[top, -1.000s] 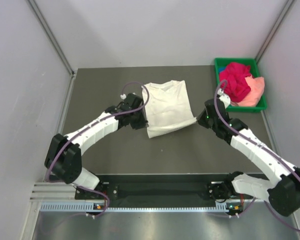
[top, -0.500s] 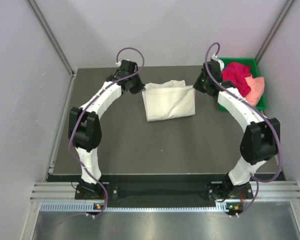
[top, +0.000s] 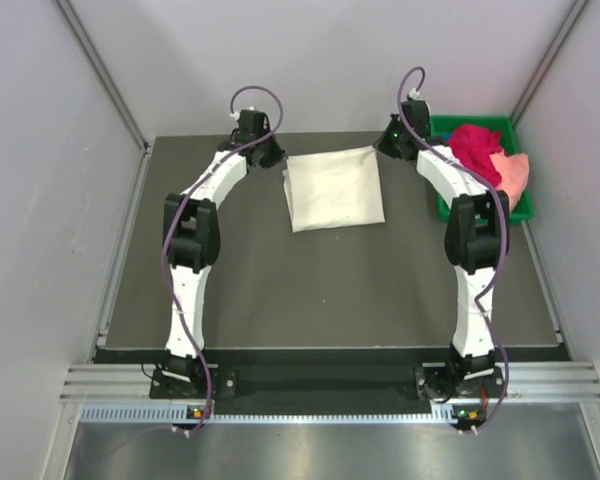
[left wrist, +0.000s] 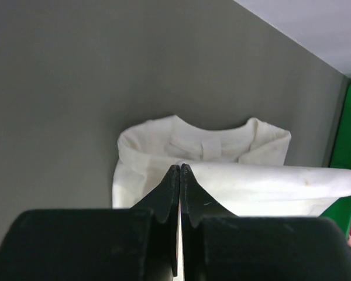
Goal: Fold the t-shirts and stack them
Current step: Fold the tshirt
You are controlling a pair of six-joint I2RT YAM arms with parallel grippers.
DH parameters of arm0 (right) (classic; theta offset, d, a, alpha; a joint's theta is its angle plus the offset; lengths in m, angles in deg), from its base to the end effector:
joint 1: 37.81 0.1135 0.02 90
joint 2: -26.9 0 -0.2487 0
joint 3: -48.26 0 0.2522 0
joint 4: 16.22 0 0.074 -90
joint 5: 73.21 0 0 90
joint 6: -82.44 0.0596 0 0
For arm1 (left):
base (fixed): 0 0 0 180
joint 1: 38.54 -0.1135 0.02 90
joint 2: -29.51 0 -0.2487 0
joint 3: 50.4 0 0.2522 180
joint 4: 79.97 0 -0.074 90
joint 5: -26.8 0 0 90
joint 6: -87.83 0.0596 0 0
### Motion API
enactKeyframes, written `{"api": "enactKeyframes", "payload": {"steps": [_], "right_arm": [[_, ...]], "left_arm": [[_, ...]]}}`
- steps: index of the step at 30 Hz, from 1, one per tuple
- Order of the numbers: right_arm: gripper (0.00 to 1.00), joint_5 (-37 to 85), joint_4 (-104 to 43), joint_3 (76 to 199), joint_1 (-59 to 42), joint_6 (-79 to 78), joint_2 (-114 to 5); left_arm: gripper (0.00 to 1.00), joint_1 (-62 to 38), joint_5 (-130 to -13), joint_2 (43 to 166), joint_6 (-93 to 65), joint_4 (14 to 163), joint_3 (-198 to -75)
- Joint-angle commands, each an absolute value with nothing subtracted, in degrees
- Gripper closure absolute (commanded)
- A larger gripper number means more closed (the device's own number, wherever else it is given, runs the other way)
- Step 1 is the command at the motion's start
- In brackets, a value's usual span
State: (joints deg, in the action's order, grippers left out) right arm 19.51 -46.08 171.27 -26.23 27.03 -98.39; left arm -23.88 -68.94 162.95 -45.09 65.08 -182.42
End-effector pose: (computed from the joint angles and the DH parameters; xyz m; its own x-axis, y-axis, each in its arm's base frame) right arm 0.5174 0.1089 0.2354 -0.5652 0.4630 -0.6827 0.0984 0.8596 0.5015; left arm 0.5310 -0.1451 0.2088 -0.6447 -0.5317 -0.5493 -0.1492 0.7922 -0.5918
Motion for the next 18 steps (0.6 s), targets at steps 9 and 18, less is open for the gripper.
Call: {"api": "enactKeyframes", "payload": {"steps": [9, 18], "right_arm": [[1.00, 25.67, -33.24, 182.25, -27.61, 28.12, -109.41], [1.00, 26.28, -27.44, 179.37, -28.23, 29.53, -109.52]], "left_arm": [[1.00, -27.28, -69.27, 171.01, -45.85, 77.57, -188.09], [1.00, -27.46, -68.83, 168.90, -46.03, 75.21, -188.35]]}}
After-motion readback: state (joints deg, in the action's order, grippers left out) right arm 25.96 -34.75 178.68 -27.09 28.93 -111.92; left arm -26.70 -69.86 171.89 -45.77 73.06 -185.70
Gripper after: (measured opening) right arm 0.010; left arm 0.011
